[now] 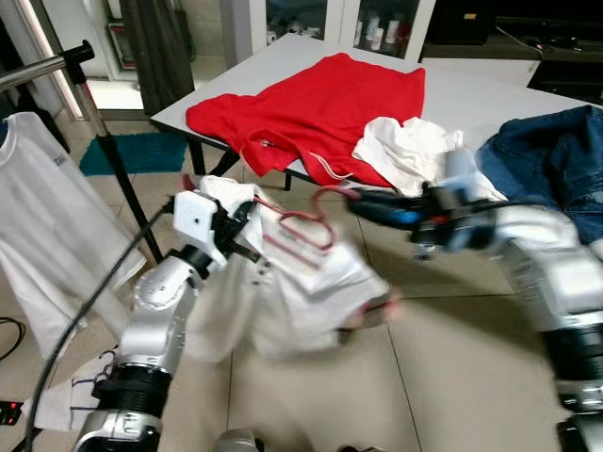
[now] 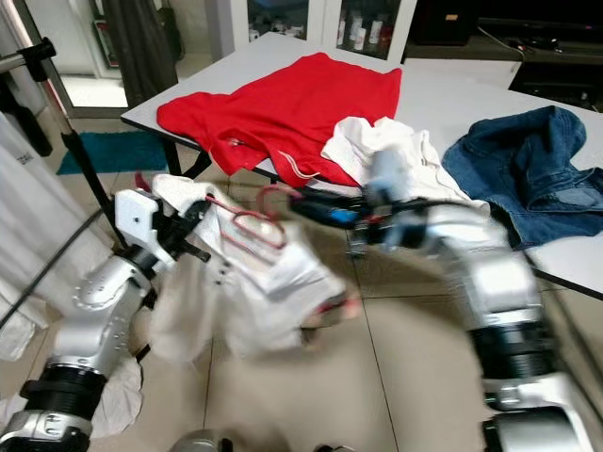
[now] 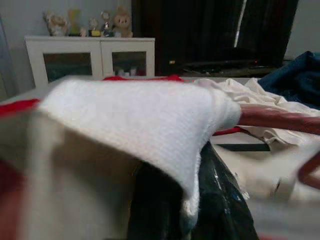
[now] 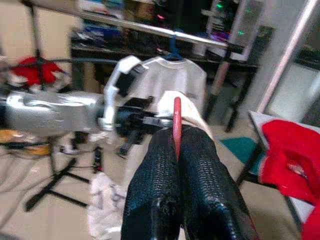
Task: Hang hanger
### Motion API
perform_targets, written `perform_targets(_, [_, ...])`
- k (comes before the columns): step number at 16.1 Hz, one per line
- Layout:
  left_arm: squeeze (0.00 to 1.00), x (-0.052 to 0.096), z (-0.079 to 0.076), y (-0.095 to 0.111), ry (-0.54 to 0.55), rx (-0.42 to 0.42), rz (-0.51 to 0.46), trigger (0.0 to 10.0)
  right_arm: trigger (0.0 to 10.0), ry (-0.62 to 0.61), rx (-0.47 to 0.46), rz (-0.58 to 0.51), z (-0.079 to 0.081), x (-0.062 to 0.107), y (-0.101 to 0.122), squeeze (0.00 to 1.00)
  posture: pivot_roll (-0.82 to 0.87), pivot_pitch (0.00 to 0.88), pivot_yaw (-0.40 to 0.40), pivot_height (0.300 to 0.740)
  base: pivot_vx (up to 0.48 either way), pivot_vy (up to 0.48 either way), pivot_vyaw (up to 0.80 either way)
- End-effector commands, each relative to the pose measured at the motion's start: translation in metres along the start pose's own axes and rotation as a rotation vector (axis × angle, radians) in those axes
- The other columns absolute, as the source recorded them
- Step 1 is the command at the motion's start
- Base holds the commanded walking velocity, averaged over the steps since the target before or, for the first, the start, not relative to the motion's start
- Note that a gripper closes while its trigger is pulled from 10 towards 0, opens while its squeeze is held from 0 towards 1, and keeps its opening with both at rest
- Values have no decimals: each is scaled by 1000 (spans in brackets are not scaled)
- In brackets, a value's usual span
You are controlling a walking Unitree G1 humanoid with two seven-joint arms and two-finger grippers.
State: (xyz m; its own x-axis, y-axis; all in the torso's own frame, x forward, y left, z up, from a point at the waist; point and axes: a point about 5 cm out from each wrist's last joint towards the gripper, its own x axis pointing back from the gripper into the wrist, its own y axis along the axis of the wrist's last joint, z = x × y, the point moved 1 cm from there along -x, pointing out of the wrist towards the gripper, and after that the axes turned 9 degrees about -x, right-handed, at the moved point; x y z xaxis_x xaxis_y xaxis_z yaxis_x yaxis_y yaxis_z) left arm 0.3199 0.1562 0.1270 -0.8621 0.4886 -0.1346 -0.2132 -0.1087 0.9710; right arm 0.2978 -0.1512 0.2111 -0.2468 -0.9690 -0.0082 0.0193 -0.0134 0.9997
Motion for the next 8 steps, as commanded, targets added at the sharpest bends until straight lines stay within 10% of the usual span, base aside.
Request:
perform_targets(1, [0,2,5,7,-11,-25,-32,0,0,41,-14,1,2,6,-1,35,86,0,-24,740,0,0,0])
perform_targets(8, [0,2,13,1,40,-30,19,0,0,17,-22,-133,2,-6,16,39,92,0,-23,740,0,0,0])
